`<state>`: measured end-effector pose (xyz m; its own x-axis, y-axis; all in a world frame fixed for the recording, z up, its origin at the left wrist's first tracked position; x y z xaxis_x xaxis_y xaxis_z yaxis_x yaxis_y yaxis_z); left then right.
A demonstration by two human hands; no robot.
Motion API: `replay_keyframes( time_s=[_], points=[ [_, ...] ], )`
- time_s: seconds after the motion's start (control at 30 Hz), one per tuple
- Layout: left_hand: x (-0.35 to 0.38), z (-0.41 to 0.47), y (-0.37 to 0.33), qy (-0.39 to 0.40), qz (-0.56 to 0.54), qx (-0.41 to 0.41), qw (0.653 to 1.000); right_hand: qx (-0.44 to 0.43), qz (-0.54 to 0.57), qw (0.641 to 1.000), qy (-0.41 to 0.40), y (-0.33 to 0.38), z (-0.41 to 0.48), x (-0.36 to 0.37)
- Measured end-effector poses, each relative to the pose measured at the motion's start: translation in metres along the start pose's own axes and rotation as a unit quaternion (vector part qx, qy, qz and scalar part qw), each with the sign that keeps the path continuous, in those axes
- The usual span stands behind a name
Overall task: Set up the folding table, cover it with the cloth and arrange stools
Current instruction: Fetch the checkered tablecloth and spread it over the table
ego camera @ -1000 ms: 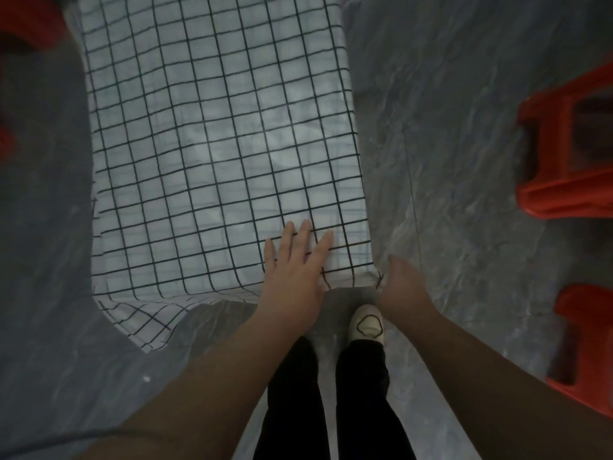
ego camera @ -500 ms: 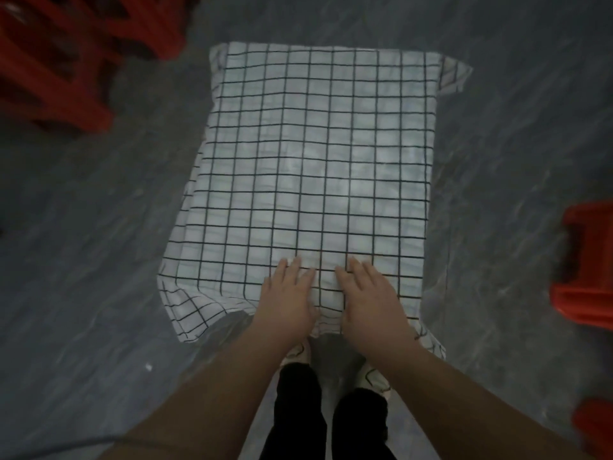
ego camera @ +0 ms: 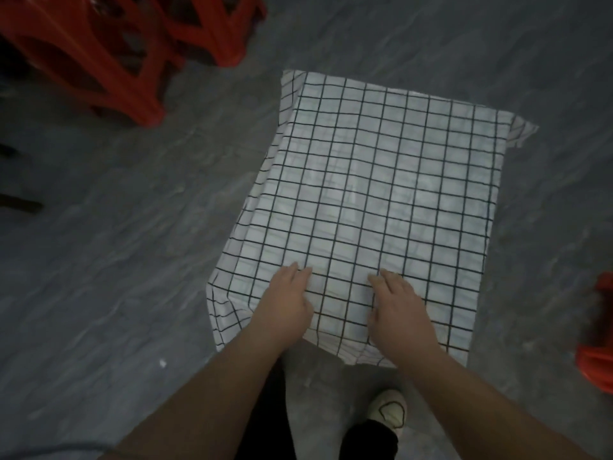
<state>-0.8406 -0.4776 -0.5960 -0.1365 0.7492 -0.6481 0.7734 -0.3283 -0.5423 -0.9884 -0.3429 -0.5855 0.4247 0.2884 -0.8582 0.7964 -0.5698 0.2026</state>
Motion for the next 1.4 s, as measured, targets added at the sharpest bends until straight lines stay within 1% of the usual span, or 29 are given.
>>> replay_keyframes(
  time_s=[0.13, 0.23, 0.3, 0.37, 0.43, 0.57, 0.63, 0.73, 0.83, 0.97, 1.03, 1.1, 1.13, 1.2, 1.27, 1.4],
  points=[
    [-0.022, 0.029, 0.008, 0.004, 0.078, 0.028, 0.997, -0.019, 0.01, 1.0, -0.02, 0.037, 0.033, -0.014],
    [-0.044, 0.051, 0.022, -0.012, 0.124, 0.015, 0.992, -0.016, 0.011, 0.999, -0.038, 0.058, 0.061, -0.019],
    [-0.058, 0.063, 0.037, -0.026, 0.113, -0.01, 0.993, 0.004, 0.02, 0.999, -0.042, 0.064, 0.079, -0.019],
    [-0.069, 0.073, 0.055, -0.031, 0.062, -0.032, 0.997, 0.032, 0.026, 0.999, -0.031, 0.068, 0.095, -0.017],
    [-0.078, 0.082, 0.073, -0.028, -0.015, -0.05, 0.998, 0.064, 0.018, 0.998, -0.021, 0.071, 0.105, -0.014],
    [-0.09, 0.095, 0.096, -0.002, -0.158, -0.092, 0.983, 0.121, 0.014, 0.992, 0.012, 0.078, 0.112, -0.012],
    [-0.095, 0.102, 0.1, 0.005, -0.186, -0.102, 0.977, 0.139, 0.021, 0.99, 0.019, 0.081, 0.117, -0.015],
    [-0.106, 0.117, 0.104, -0.013, -0.183, -0.133, 0.974, 0.159, 0.026, 0.987, -0.027, 0.085, 0.13, -0.033],
    [-0.114, 0.135, 0.115, -0.035, -0.216, -0.155, 0.963, 0.133, 0.044, 0.987, -0.078, 0.102, 0.143, -0.043],
    [-0.116, 0.154, 0.134, -0.062, -0.263, -0.165, 0.948, 0.05, 0.041, 0.991, -0.114, 0.129, 0.154, -0.034],
    [-0.106, 0.163, 0.143, -0.024, -0.308, -0.2, 0.93, 0.031, 0.019, 0.994, -0.104, 0.135, 0.158, -0.02],
    [-0.096, 0.173, 0.15, 0.014, -0.362, -0.202, 0.91, 0.037, 0.007, 0.995, -0.088, 0.135, 0.159, -0.007],
    [-0.095, 0.178, 0.151, 0.015, -0.391, -0.194, 0.9, 0.043, 0.005, 0.995, -0.086, 0.135, 0.16, -0.004],
    [-0.092, 0.184, 0.156, 0.017, -0.41, -0.186, 0.893, 0.045, 0.0, 0.995, -0.089, 0.135, 0.161, -0.002],
    [-0.084, 0.189, 0.16, 0.032, -0.418, -0.207, 0.884, 0.045, 0.001, 0.994, -0.097, 0.134, 0.163, -0.002],
    [-0.063, 0.199, 0.16, 0.099, -0.481, -0.214, 0.845, 0.038, 0.009, 0.994, -0.103, 0.135, 0.163, -0.003]
  ],
)
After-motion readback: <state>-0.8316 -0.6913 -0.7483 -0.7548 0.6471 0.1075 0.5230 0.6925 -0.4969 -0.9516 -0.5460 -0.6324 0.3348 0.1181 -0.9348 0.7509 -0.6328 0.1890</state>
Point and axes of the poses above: each hand's wrist, its own z-axis towards the middle knuckle, its own x-axis out of the palm, y = z × x, the point moved 7 cm from there along z, towards the middle knuckle, and after that the axes turned 8 degrees about -z, right-handed, at the moved point
